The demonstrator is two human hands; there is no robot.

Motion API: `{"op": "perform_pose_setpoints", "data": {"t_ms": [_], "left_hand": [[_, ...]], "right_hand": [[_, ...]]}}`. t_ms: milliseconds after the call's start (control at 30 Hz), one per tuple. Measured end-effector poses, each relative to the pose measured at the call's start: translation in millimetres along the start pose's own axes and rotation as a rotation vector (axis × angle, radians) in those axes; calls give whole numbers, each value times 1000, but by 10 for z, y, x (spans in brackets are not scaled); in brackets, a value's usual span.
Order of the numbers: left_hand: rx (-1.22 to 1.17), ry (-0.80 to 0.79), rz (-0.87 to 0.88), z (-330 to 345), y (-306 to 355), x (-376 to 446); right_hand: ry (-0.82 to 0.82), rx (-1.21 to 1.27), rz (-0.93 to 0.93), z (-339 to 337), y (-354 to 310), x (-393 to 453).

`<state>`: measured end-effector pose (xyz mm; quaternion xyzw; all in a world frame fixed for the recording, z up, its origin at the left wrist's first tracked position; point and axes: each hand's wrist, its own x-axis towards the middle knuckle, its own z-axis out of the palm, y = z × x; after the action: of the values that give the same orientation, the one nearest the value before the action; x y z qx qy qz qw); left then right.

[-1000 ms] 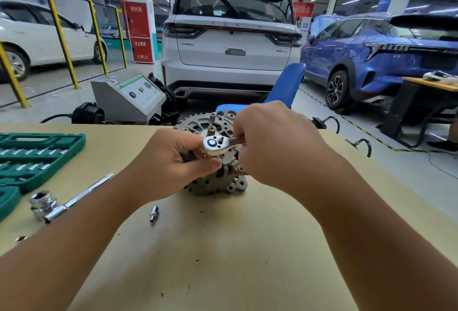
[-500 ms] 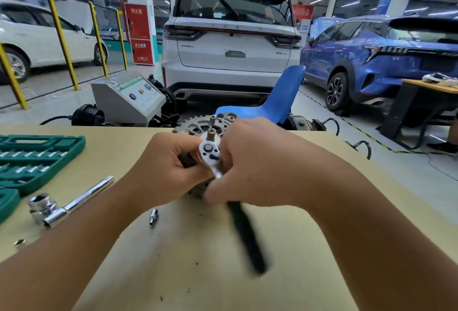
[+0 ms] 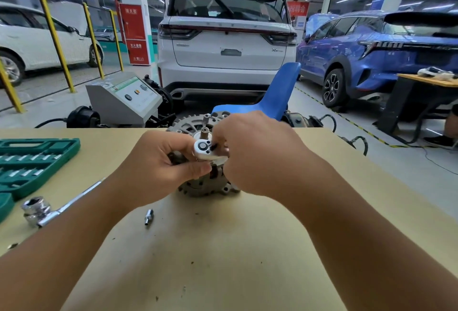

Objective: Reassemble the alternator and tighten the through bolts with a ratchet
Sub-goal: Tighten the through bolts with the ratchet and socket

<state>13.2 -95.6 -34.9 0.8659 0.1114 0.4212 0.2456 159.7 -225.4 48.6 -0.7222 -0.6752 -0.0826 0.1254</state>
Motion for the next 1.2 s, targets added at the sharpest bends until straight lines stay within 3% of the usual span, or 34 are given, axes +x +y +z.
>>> {"op": "perform_pose_setpoints", "data": {"t_ms": [67, 200, 267, 433, 533, 600, 767, 933, 1133, 1200], "left_hand": [[21, 0, 4, 2, -9, 8], [10, 75, 52, 69, 17, -22], [12, 78, 42, 68, 8, -18], [35, 15, 13, 25, -25, -4], [-7, 39, 48, 29, 0, -35], [-12, 56, 37, 20, -7, -37], [28, 27, -5, 4, -12, -8], [-19, 21, 70, 43, -2, -27], [91, 60, 14, 52, -64, -26], [91, 112, 23, 79, -40, -36]], "right_hand": [[62, -44, 2, 18, -18, -9], [-107, 124, -78, -21, -113, -60], [-104, 111, -59, -40, -65, -39], [88, -34, 20, -27, 69, 18], [-136, 136, -65, -70, 3, -2], [-195, 163, -85, -98, -32, -13], [74, -50, 33, -37, 74, 4], [-137, 164, -115, 0, -127, -54], [101, -43, 42, 12, 39, 6], [6, 26, 18, 10, 11, -3]]}}
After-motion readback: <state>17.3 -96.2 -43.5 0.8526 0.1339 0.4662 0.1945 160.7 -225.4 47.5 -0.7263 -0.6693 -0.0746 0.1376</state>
